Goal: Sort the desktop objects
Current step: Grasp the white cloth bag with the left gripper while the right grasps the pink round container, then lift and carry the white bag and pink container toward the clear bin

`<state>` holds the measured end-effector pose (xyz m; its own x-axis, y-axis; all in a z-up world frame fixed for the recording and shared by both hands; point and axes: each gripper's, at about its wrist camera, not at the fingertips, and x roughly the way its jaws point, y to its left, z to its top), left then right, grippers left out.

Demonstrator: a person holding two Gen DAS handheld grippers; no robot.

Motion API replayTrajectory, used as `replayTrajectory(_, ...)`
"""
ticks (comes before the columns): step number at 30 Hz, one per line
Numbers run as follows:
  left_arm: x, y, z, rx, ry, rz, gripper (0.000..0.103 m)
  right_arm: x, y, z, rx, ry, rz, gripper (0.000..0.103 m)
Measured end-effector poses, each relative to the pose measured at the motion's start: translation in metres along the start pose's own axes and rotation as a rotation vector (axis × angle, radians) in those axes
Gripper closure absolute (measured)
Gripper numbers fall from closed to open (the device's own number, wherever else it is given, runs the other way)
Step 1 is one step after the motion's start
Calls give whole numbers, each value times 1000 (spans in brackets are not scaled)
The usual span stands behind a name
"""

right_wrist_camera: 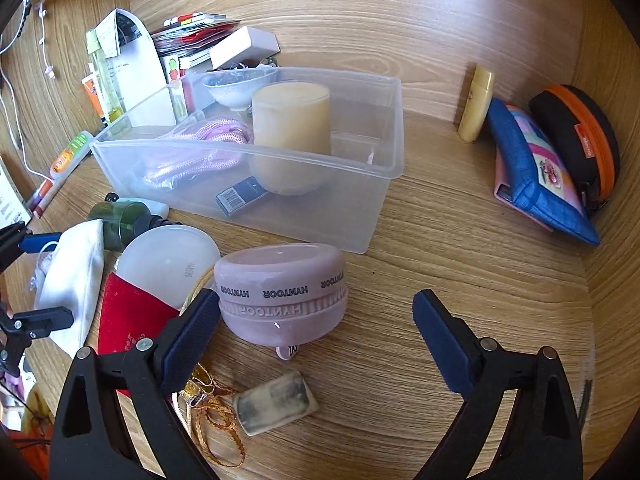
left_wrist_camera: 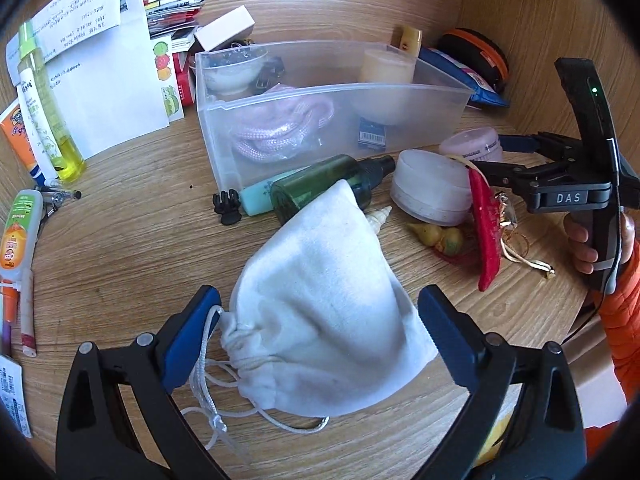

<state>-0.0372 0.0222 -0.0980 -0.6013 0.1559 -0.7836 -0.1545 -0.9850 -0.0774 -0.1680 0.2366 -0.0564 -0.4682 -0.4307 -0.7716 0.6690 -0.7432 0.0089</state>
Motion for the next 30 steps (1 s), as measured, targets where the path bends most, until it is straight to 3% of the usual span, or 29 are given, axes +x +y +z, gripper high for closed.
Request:
replayTrajectory(1,0,-1,0,3,-2,-9,3,0,1,0,-5,4,4,14)
replayTrajectory(7,18,-4,-3,32,47,12,3,8,9,3,-32,33,-7,16)
replayTrajectory(11,20,-3,-3,19,28,19,3,10,9,6,-21,23,19,23)
replayTrajectory(14,20,-5,-2,24,13,33,4,14,8,5,-18,48,57,43)
replayTrajectory(16,18,-7,-3,33,-4,67,13,15,8,4,-22,41,30,44)
replayTrajectory(20,15,-10,-2,34,-23,64,29,11,8,3,-25,13,22,44)
replayTrajectory(27,4,0,-6,-7,-58,38,43,-2,2,1,14,-36,34,44)
replayTrajectory(30,-2,6,-8,-37,-71,35,45,-10,-5,2,46,-44,50,44)
